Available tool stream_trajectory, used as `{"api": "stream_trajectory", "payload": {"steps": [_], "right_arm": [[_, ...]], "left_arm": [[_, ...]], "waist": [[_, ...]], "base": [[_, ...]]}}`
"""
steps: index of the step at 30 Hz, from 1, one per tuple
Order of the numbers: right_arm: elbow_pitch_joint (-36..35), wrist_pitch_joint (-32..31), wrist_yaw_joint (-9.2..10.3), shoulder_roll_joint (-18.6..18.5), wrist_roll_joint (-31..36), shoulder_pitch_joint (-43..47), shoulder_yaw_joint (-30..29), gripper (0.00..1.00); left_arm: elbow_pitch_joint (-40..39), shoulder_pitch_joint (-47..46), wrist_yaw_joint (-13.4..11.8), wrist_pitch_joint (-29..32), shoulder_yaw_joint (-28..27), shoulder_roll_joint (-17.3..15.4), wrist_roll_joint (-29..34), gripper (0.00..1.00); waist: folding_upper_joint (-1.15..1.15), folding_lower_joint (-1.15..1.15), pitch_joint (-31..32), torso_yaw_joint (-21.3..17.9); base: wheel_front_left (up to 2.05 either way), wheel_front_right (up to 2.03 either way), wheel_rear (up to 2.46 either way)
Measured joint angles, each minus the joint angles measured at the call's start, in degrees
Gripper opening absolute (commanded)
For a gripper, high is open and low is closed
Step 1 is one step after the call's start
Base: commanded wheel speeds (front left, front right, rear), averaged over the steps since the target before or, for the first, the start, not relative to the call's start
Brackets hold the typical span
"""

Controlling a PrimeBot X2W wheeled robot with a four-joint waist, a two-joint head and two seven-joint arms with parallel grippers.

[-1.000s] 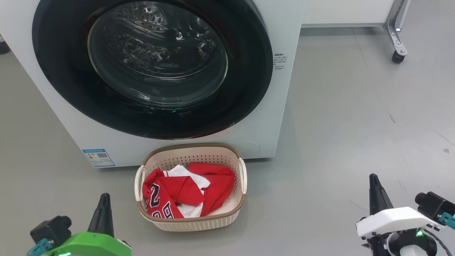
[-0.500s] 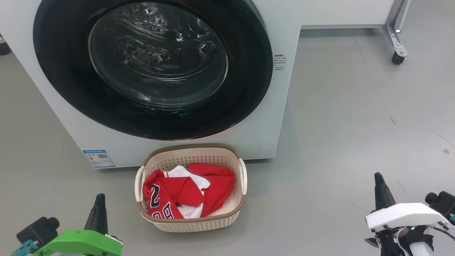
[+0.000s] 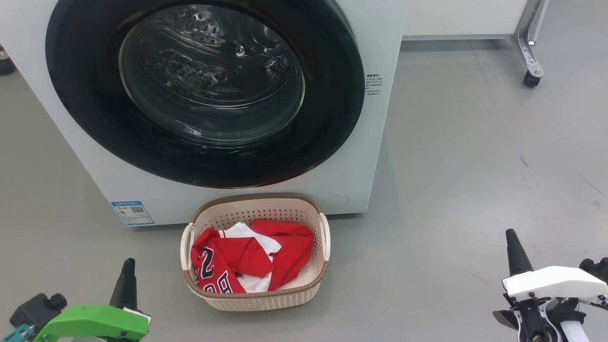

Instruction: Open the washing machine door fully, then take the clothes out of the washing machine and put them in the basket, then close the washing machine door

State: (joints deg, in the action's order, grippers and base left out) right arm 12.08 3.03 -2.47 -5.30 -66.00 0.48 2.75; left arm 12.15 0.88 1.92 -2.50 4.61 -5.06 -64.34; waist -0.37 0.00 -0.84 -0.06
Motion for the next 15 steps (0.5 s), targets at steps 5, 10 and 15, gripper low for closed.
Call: {"api": "stream_trajectory", "payload": {"steps": [5,10,15], "right_arm": [[0.5,-1.2,-0.49,0.1,-4.1,-0.4,-1.0,0.0],[0.9,-1.8,-0.99,0.3,-7.6,-0.8,-2.0,0.0],[1.3,-2.8,-1.58,0.4,-11.0,-1.3,-2.8,0.0]], "left_arm": [[0.4,-0.9,0.8,1.2,-0.9,0.1,-4.5,0.0],[0.7,-1.2,1.5,1.9,-1.7,0.2,-7.9,0.0],[1.2,-1.4,1.9,2.5,-2.6,0.4,-11.5,0.0]], "waist": [[0.0,0.0,0.1,0.0],[0.0,0.0,0.2,0.0],[0.0,0.0,0.3,0.0]], "base": [[0.0,0.0,0.0],[0.0,0.0,0.0],[0.0,0.0,0.0]]}}
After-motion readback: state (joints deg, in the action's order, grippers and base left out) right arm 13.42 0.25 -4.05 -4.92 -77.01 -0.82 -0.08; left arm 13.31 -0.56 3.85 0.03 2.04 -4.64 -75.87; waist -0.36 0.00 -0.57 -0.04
